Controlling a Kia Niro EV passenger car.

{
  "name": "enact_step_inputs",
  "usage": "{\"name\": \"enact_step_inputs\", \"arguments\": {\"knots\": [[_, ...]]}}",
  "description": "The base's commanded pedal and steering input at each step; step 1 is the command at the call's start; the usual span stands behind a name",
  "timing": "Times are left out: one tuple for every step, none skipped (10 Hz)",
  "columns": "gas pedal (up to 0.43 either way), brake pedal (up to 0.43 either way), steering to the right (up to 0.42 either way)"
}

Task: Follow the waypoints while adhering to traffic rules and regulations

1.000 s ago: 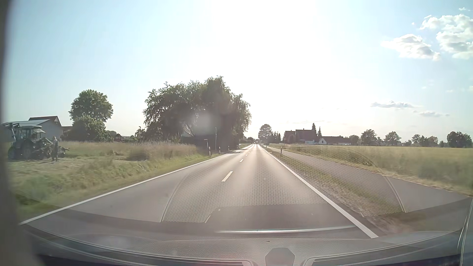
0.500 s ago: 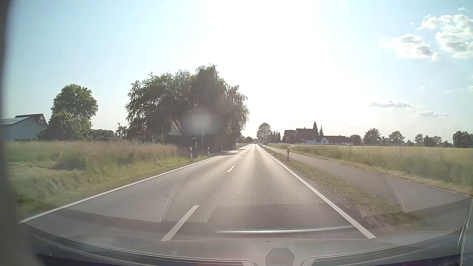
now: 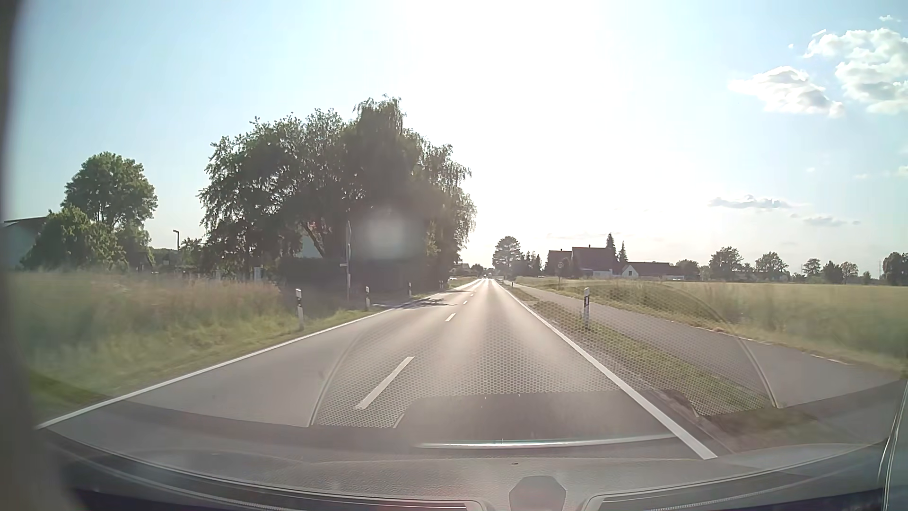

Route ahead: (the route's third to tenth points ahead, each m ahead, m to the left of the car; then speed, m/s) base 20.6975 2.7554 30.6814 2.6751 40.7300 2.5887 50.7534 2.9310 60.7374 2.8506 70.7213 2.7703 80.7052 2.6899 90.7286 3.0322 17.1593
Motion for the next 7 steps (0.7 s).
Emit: {"name": "enact_step_inputs", "arguments": {"knots": [[0.169,0.006,0.003],[0.169,0.006,0.003],[0.177,0.006,0.003],[0.177,0.006,0.002],[0.177,0.006,0.002],[0.177,0.006,0.003],[0.177,0.006,0.002]]}}
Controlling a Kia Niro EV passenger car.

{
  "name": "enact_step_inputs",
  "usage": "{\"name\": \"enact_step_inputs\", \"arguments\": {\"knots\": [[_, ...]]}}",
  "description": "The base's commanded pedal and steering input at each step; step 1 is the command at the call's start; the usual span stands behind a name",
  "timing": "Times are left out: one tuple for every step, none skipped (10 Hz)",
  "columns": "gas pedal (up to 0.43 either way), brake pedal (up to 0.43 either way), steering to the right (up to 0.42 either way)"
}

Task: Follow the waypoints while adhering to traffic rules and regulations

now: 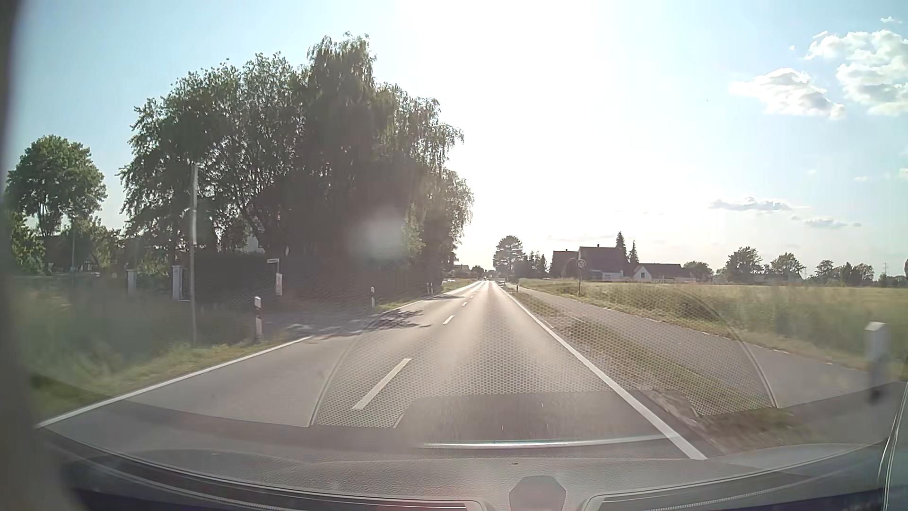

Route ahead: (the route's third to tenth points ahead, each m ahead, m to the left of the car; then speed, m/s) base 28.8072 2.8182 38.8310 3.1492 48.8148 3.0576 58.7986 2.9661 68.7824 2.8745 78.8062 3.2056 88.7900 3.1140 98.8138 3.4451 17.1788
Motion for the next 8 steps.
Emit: {"name": "enact_step_inputs", "arguments": {"knots": [[0.177,0.006,0.003],[0.177,0.006,0.003],[0.177,0.006,0.002],[0.177,0.006,0.002],[0.177,0.006,0.002],[0.177,0.006,0.0],[0.177,0.006,0.0],[0.169,0.006,0.0]]}}
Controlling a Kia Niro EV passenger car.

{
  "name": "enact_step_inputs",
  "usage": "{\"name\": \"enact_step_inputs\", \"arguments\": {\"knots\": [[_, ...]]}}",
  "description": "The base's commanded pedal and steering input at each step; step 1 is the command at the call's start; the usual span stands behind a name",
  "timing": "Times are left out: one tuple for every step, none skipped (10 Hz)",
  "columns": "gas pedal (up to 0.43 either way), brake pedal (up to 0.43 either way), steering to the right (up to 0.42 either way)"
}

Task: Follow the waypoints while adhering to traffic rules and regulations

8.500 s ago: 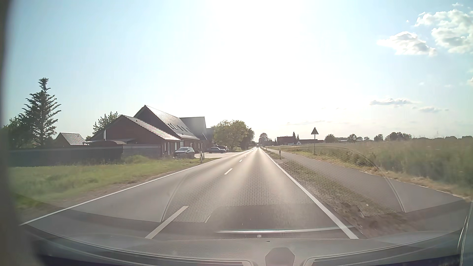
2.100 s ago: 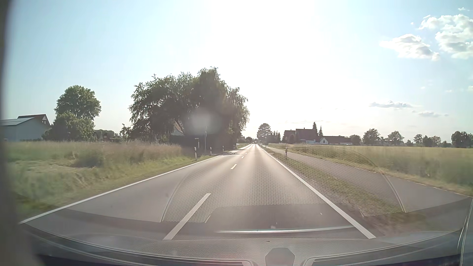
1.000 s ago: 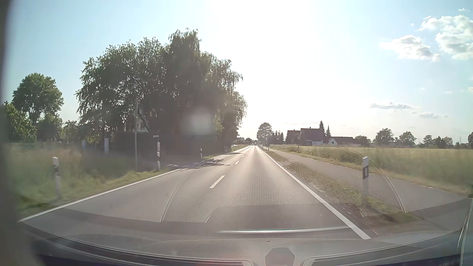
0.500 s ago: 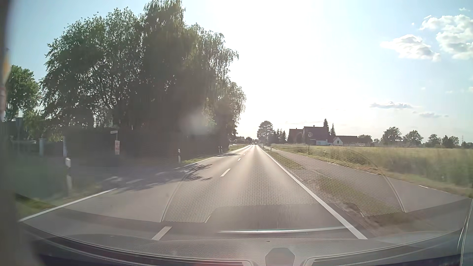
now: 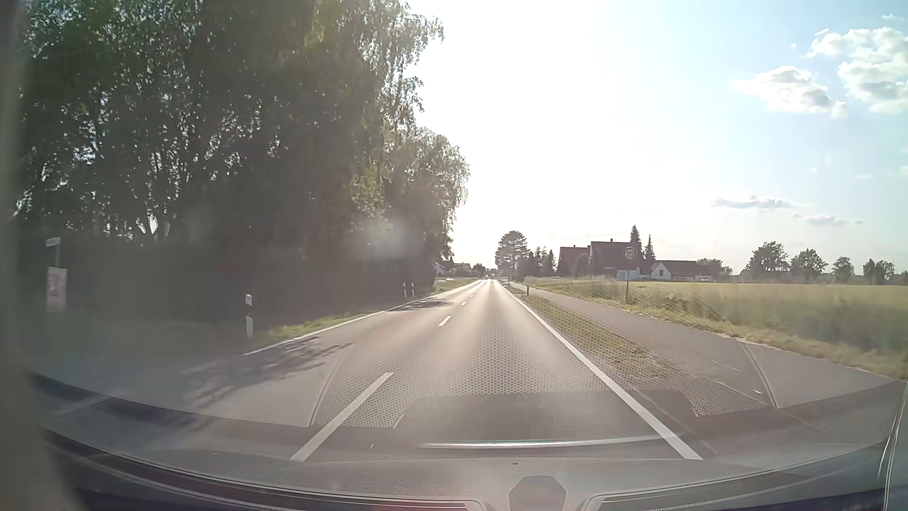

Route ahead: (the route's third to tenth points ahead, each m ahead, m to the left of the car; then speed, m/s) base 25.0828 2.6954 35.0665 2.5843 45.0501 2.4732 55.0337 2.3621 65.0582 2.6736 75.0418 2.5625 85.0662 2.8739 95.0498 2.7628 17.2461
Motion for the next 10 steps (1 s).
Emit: {"name": "enact_step_inputs", "arguments": {"knots": [[0.157,0.006,0.0],[0.157,0.006,0.0],[0.157,0.006,0.0],[0.169,0.006,0.0],[0.169,0.006,0.0],[0.177,0.006,0.002],[0.177,0.006,0.004],[0.177,0.006,0.005],[0.177,0.006,0.006],[0.177,0.006,0.006]]}}
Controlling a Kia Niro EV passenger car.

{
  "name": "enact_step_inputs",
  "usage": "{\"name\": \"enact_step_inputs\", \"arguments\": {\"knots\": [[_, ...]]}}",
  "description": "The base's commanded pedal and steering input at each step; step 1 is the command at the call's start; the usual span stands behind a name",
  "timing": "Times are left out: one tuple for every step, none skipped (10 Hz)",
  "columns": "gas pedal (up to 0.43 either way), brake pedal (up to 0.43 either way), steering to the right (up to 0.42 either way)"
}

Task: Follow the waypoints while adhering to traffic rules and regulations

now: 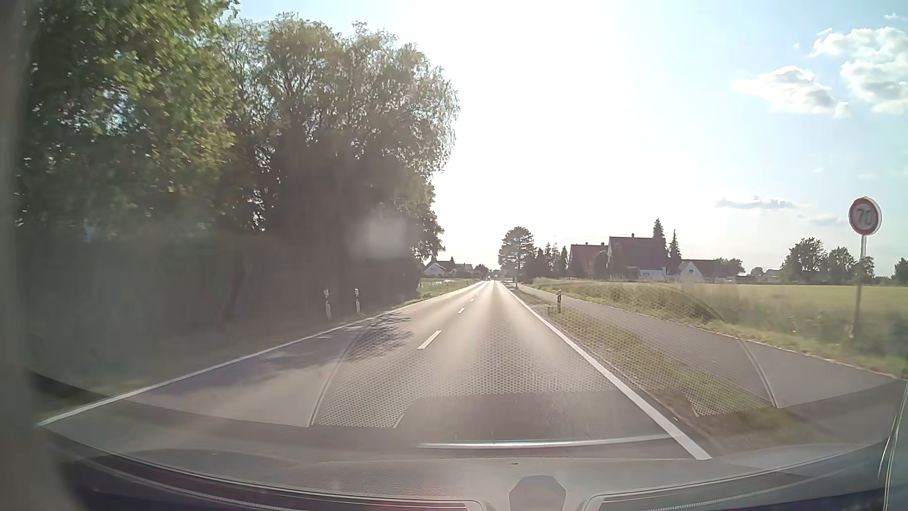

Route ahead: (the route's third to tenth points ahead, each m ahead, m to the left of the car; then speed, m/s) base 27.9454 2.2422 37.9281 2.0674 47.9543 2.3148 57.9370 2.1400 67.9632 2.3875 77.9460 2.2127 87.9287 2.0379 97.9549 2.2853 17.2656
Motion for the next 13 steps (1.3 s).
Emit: {"name": "enact_step_inputs", "arguments": {"knots": [[0.177,0.006,0.005],[0.177,0.006,0.005],[0.177,0.006,0.005],[0.177,0.006,0.005],[0.177,0.006,0.004],[0.177,0.006,0.004],[0.177,0.006,0.003],[0.177,0.006,0.004],[0.177,0.006,0.003],[0.177,0.006,0.003],[0.177,0.006,0.003],[0.177,0.006,0.003],[0.177,0.006,0.003]]}}
